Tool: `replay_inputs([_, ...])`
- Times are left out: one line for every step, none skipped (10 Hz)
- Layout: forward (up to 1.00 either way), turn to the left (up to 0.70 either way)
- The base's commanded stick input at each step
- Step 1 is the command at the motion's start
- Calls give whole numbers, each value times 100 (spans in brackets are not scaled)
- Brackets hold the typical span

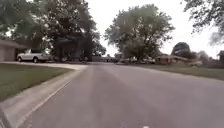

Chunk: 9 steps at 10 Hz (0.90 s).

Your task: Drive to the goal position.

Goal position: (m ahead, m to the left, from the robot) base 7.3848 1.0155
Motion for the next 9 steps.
replay_inputs([70,0])
replay_inputs([70,0])
replay_inputs([70,0])
replay_inputs([70,0])
replay_inputs([70,0])
replay_inputs([70,0])
replay_inputs([70,0])
replay_inputs([70,0])
replay_inputs([70,0])
